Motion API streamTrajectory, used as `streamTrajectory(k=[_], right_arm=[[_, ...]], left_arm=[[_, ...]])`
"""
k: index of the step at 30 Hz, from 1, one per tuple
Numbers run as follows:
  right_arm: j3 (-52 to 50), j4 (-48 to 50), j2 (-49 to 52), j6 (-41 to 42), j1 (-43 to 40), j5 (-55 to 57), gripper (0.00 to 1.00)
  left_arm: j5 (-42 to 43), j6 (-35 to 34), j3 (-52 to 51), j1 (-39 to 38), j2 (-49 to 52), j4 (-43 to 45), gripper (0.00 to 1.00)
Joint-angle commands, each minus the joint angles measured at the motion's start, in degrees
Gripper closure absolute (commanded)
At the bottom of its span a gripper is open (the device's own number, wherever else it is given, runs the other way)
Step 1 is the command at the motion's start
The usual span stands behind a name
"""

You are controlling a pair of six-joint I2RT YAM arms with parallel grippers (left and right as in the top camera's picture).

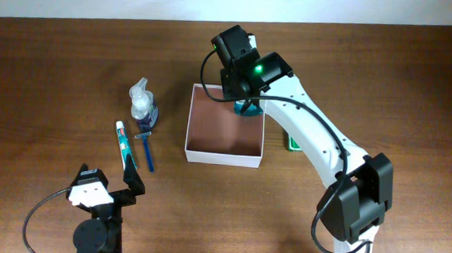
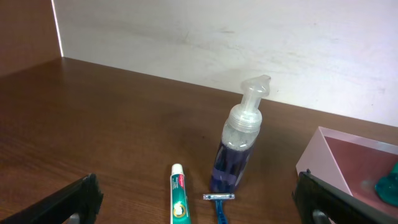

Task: Pack container
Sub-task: 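Carry the Listerine bottle left into the box and release it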

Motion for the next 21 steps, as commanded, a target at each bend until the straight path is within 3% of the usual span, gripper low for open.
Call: streamTrajectory(k=[1,5,14,15,16,17,19,21], right_arm=[[1.6,0.5,1.0,0.7,-0.3,2.6,0.87],[1.6,0.4,1.5,0.7,-0.3,2.6,0.81],[1.6,-0.2,1.5,0.7,-0.3,2.6,0.80],[1.6,-0.2,1.5,0.7,-0.3,2.6,0.76],[1.6,-0.2,1.5,0.7,-0.3,2.6,0.63],[1.6,-0.2,1.5,0.7,-0.3,2.6,0.42],[1.6,-0.2,1.5,0.7,-0.3,2.6,0.31],[1.6,-0.2,1.4,0.7,-0.3,2.6,0.29]], left_arm=[[0.6,0.9,-0.3,0.3,-0.5,0.2,0.00],[0.6,0.9,-0.3,0.3,-0.5,0.2,0.01],[0.6,0.9,-0.3,0.3,-0.5,0.2,0.01],[0.6,0.9,-0.3,0.3,-0.5,0.2,0.01],[0.6,0.9,-0.3,0.3,-0.5,0.2,0.01],[0.6,0.9,-0.3,0.3,-0.5,0.2,0.01],[0.6,0.9,-0.3,0.3,-0.5,0.2,0.01],[0.6,0.9,-0.3,0.3,-0.5,0.2,0.01]])
